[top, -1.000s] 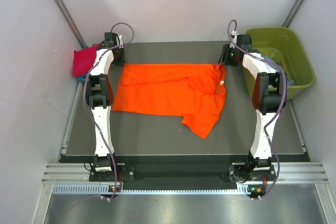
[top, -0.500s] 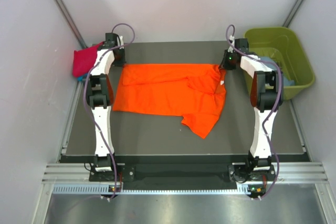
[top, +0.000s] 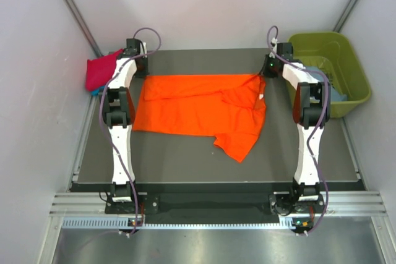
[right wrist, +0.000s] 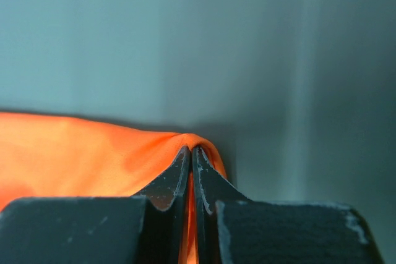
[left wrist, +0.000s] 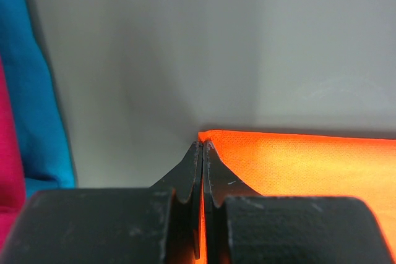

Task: Fold and stack the t-shirts
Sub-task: Fold the tshirt

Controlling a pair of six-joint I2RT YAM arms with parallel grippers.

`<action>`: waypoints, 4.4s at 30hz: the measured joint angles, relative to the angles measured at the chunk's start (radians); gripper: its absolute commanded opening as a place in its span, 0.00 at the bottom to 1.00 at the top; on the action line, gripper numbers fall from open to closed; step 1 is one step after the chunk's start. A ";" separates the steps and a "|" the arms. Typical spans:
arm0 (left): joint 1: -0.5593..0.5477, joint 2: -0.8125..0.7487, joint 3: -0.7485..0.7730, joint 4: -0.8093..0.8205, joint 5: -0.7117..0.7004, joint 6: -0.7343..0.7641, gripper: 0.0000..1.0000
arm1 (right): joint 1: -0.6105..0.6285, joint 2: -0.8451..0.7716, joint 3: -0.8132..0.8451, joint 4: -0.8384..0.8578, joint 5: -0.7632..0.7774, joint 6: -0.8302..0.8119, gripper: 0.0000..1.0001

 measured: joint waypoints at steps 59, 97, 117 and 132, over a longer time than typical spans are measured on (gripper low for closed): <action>0.061 -0.294 -0.386 -0.056 0.298 -0.219 0.30 | 0.084 -0.309 -0.410 -0.026 -0.193 0.153 0.46; 0.165 -0.237 -0.399 -0.040 0.395 -0.286 0.34 | 0.136 -0.401 -0.529 -0.079 -0.114 0.030 0.52; 0.150 -0.227 -0.399 -0.038 0.399 -0.289 0.10 | 0.134 -0.406 -0.592 -0.085 -0.091 0.003 0.54; 0.150 -0.220 -0.403 -0.037 0.401 -0.289 0.38 | 0.134 -0.406 -0.593 -0.084 -0.092 0.002 0.54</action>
